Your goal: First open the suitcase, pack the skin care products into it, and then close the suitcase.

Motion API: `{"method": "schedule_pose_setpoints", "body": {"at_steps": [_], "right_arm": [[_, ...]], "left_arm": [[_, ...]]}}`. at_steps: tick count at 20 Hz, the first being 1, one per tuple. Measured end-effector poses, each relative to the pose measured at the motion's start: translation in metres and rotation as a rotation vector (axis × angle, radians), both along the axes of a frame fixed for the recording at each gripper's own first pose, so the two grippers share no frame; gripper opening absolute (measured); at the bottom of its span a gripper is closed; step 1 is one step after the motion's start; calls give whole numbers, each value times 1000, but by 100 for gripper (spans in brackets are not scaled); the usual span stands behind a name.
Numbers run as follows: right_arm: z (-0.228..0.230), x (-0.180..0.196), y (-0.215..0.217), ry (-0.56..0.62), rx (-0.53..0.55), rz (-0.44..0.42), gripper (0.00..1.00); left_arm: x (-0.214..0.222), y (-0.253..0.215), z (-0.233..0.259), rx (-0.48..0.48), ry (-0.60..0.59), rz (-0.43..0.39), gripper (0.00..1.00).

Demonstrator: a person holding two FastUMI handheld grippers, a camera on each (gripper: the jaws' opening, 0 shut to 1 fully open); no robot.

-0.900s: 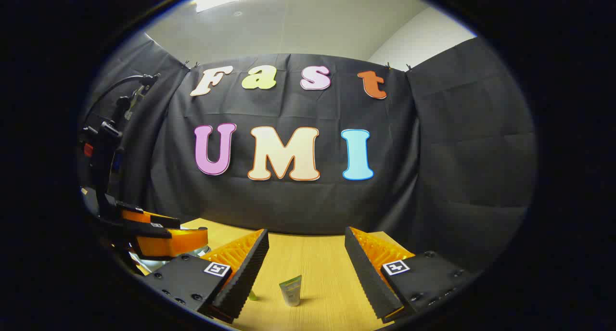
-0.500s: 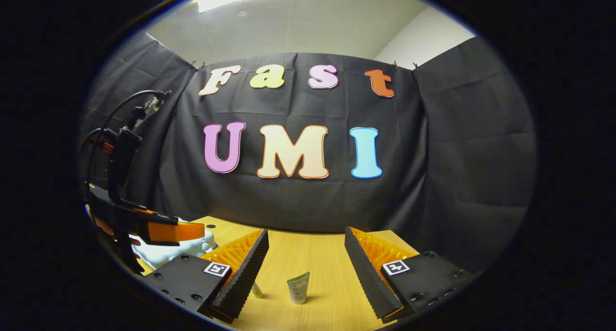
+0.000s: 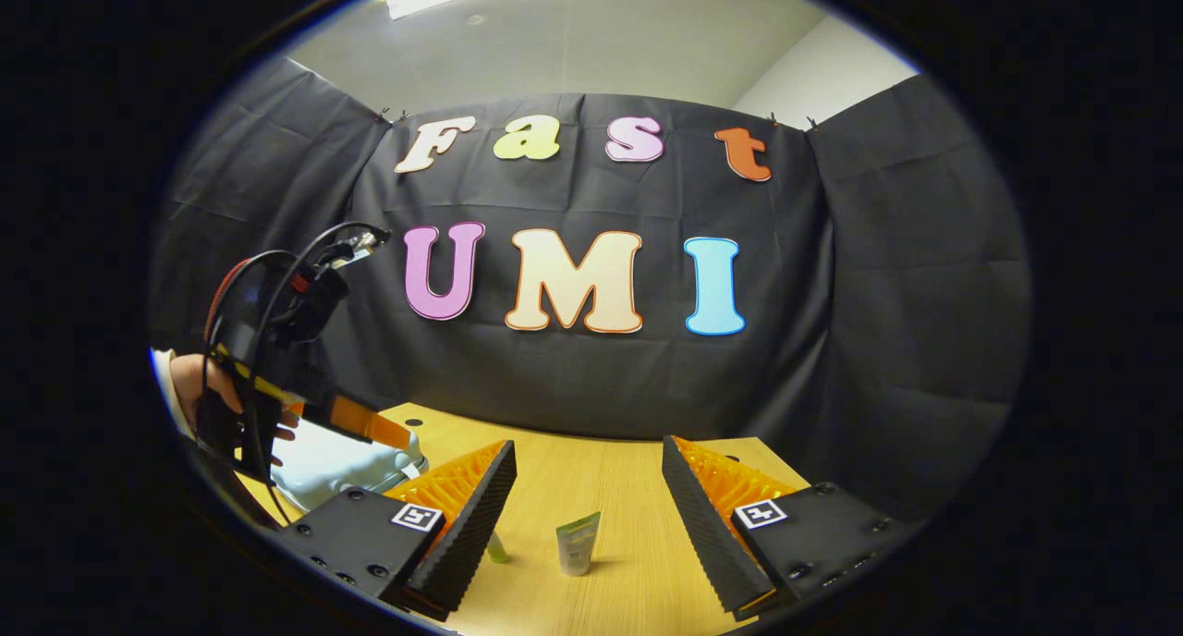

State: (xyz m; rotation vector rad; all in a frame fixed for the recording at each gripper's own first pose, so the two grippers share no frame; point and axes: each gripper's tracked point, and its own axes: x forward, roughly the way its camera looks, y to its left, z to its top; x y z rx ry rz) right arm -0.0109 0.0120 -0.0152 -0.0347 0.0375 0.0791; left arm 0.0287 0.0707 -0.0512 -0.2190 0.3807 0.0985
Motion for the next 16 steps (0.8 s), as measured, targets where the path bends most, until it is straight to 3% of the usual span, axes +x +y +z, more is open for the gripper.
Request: {"method": "schedule_pose_setpoints", "body": {"at_steps": [5,10,16], "right_arm": [[-3,-6,-13,5,-14,-30,99],[-7,-4,-35,13,-4,-84,98],[-12,1,-49,18,21,-120,98]], "left_arm": [[25,15,-15,-29,133,-14,95],[44,15,-42,-133,286,-7,95],[54,24,-77,-134,433,32,89]]}}
